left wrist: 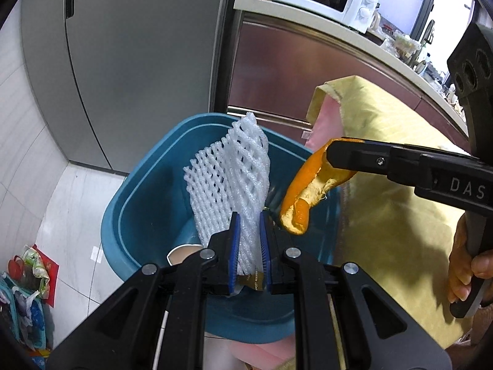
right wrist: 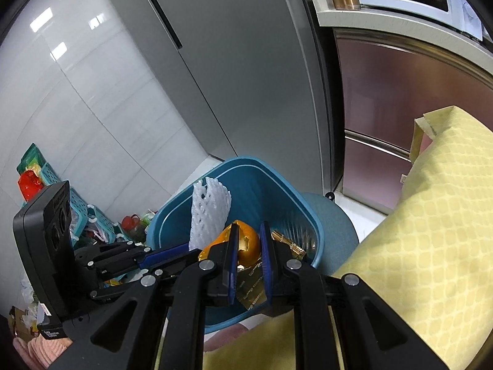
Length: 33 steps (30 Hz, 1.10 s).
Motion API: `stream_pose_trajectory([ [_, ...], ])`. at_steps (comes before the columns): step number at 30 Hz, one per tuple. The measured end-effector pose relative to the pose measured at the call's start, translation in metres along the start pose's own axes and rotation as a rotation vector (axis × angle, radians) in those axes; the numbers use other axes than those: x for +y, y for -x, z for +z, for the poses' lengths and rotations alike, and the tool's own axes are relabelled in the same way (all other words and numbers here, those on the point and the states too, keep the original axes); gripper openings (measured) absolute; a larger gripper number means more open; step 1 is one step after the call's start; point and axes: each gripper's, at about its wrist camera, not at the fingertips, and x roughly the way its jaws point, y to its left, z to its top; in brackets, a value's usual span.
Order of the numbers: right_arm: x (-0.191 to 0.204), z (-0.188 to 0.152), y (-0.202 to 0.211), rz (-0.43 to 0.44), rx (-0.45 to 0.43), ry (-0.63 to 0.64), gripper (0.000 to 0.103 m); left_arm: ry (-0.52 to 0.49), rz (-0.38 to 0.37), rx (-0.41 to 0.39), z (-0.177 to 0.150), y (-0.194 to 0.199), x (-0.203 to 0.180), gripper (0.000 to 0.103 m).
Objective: Collect trash
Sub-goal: 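Open both tools to drop the foam net and orange peel into the wastebasket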
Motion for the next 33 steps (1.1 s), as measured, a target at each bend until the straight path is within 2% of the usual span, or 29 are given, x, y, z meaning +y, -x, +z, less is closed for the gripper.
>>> stream_pose_trajectory([
  [10, 0.001, 0.008, -0.022, -0.005, 0.031, -0.027, 0.013, 0.051, 0.007, 0.037, 0.008, -0.033, -0.002, 0.015],
  [16, -0.002, 0.010, -0.027, -0.008, 0.052, -0.051, 0.018, 0.092, -0.002, 0.043, 0.007, -0.042, 0.000, 0.017],
  [24, -0.004, 0.005, -0.018, 0.004, 0.044, -0.064, 0.020, 0.099, -0.017, 0.028, 0.005, -0.040, -0.001, 0.019],
  [28, -0.007, -0.001, -0.008, 0.007, 0.029, -0.058, 0.020, 0.099, -0.042, 0.003, 0.003, -0.028, -0.005, 0.019],
  [33, -0.011, -0.009, 0.013, 0.013, -0.008, -0.044, 0.024, 0.079, -0.074, -0.049, 0.000, -0.005, -0.014, 0.025],
])
